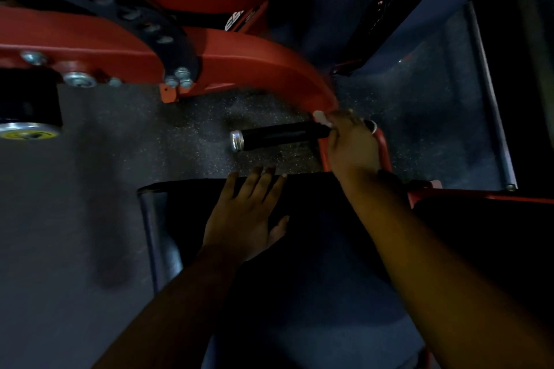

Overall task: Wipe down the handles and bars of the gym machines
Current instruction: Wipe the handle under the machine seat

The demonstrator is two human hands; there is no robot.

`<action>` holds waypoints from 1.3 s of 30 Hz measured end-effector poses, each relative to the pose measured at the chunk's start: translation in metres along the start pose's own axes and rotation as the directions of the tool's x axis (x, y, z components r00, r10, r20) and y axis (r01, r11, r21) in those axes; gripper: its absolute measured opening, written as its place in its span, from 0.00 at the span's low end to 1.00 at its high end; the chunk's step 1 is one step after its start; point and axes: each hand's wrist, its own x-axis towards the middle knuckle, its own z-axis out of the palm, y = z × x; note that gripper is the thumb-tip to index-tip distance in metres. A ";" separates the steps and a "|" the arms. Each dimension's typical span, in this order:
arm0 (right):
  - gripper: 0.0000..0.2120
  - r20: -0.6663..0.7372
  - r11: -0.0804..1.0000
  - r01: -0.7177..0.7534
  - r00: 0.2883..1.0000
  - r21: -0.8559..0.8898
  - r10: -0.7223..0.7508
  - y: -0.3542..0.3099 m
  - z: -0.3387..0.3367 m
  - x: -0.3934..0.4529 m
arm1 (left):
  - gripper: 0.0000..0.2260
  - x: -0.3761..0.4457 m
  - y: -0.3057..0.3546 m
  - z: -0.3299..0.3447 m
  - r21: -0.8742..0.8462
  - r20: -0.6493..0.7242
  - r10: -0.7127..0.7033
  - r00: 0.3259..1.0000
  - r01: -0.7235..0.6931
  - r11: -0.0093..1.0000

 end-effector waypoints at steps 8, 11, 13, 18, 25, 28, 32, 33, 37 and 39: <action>0.22 0.284 0.885 0.434 0.838 0.169 -0.465 -0.107 0.010 -0.003 | 0.34 -0.001 -0.003 -0.001 -0.012 0.091 0.027 0.996 -0.026 1.000; 0.24 0.318 0.898 0.431 0.842 0.091 -0.437 -0.066 -0.002 0.010 | 0.35 -0.001 -0.002 -0.001 -0.025 0.047 0.022 0.999 -0.021 0.999; 0.19 0.270 0.952 0.305 0.919 -0.028 -0.287 -0.029 -0.011 0.017 | 0.35 -0.001 -0.002 0.000 -0.030 0.015 0.015 1.000 -0.015 0.999; 0.19 0.144 0.992 -0.079 0.985 -0.101 0.094 0.027 -0.022 0.025 | 0.35 -0.001 -0.002 0.001 -0.032 0.007 0.011 1.000 -0.011 0.999; 0.22 0.156 0.945 0.319 0.932 0.073 -0.327 -0.064 0.017 -0.011 | 0.34 -0.002 -0.005 0.005 -0.021 -0.022 0.022 1.000 -0.023 1.000; 0.22 0.094 0.885 0.466 0.881 0.011 -0.464 -0.043 0.027 -0.015 | 0.34 -0.001 -0.003 0.004 -0.009 -0.017 0.024 1.000 -0.024 1.000; 0.27 0.033 0.916 0.396 0.918 -0.062 -0.395 0.013 0.013 -0.004 | 0.34 0.000 -0.002 0.002 -0.018 -0.040 0.002 0.999 -0.003 1.000; 0.27 0.006 0.935 0.350 0.937 -0.053 -0.350 0.025 0.010 0.000 | 0.35 0.000 -0.002 0.002 -0.017 -0.044 0.002 0.999 -0.003 1.000; 0.23 -0.097 0.998 0.030 0.995 0.063 -0.024 0.035 0.012 -0.004 | 0.35 -0.002 -0.002 0.002 -0.018 -0.042 0.007 0.999 -0.008 1.000; 0.22 -0.180 0.991 -0.052 0.981 0.120 0.074 0.022 0.022 -0.010 | 0.35 -0.001 -0.002 0.002 -0.019 -0.042 0.002 0.999 -0.003 1.000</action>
